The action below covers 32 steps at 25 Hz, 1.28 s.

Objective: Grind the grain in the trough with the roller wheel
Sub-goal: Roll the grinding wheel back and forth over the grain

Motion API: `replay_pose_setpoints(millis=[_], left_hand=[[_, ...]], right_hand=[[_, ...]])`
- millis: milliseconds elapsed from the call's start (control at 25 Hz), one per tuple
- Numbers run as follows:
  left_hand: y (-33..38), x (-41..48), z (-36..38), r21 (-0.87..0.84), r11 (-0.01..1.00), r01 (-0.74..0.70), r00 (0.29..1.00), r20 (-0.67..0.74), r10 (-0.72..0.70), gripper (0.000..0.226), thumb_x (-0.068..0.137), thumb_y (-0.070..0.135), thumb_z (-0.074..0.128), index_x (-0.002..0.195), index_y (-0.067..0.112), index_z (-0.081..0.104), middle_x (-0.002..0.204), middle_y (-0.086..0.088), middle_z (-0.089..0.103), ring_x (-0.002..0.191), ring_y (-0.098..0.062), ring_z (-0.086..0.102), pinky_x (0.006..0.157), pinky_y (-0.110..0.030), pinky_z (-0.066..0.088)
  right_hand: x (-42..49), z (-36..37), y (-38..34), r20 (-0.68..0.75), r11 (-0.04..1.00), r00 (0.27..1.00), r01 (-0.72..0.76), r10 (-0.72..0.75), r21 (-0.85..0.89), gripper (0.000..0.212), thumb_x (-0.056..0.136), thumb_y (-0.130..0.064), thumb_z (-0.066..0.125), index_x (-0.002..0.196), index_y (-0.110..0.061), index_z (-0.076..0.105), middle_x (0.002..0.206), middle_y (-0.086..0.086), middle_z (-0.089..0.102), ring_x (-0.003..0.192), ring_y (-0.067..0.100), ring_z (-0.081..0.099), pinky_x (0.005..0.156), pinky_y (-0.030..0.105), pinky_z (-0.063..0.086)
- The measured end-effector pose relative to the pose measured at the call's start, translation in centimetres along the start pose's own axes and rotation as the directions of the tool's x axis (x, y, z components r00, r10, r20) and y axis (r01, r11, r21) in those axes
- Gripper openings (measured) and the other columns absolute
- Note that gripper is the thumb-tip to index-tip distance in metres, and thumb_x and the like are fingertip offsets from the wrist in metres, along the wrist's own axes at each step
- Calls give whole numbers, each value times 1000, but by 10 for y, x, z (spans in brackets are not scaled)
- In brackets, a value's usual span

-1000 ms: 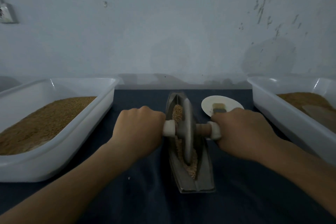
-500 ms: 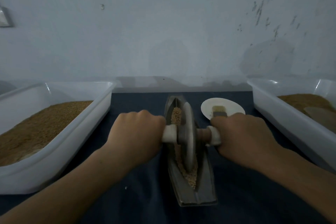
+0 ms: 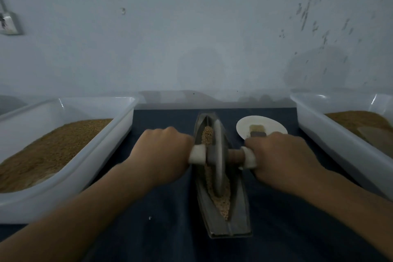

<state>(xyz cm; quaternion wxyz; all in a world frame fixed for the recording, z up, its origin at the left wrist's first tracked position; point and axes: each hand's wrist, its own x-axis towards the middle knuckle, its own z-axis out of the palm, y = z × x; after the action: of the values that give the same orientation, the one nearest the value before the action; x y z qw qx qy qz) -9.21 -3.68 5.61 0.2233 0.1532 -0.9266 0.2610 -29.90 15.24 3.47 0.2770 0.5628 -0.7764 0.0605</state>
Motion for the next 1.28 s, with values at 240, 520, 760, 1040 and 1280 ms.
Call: replay_pose_setpoints(millis=[240, 520, 760, 1040, 1280], left_hand=[[-1, 26, 17, -26, 961, 274, 960, 76, -271, 17, 85, 33, 62, 80, 27, 47, 67, 6, 45, 56, -20, 40, 52, -32, 30], [-10, -15, 2, -81, 993, 85, 996, 27, -83, 20, 70, 50, 54, 71, 37, 39, 56, 13, 29, 46, -12, 32, 44, -23, 20], [-1, -3, 9, -39, 972, 231, 966, 132, -224, 20, 77, 43, 59, 69, 34, 44, 59, 13, 33, 46, -8, 29, 46, -23, 21], [-4, 3, 11, -103, 968, 227, 966, 152, -210, 20, 77, 44, 60, 70, 34, 45, 66, 12, 46, 51, -12, 38, 50, -25, 30], [-5, -6, 12, -58, 978, 200, 974, 124, -191, 21, 74, 46, 60, 67, 34, 44, 58, 14, 32, 46, -10, 33, 46, -23, 26]], right_hand=[[51, -11, -9, 141, 992, 982, -121, 124, -29, 14, 82, -35, 63, 82, -33, 50, 82, -8, 58, 70, 18, 53, 57, 30, 37], [10, -16, -1, 41, 999, 999, 35, -34, -25, 21, 75, -42, 66, 78, -36, 47, 68, -13, 46, 59, 14, 49, 48, 25, 28], [25, -16, -9, 34, 997, 998, -50, 52, -54, 21, 77, -41, 66, 76, -35, 46, 67, -11, 48, 59, 14, 51, 48, 25, 24], [29, -15, -7, 91, 998, 995, -44, 47, -41, 24, 78, -38, 65, 78, -37, 42, 74, -11, 49, 65, 15, 52, 50, 26, 28], [18, -11, -8, 6, 996, 999, -52, 53, -74, 28, 71, -41, 66, 72, -35, 38, 65, -10, 48, 54, 16, 47, 46, 23, 20]])
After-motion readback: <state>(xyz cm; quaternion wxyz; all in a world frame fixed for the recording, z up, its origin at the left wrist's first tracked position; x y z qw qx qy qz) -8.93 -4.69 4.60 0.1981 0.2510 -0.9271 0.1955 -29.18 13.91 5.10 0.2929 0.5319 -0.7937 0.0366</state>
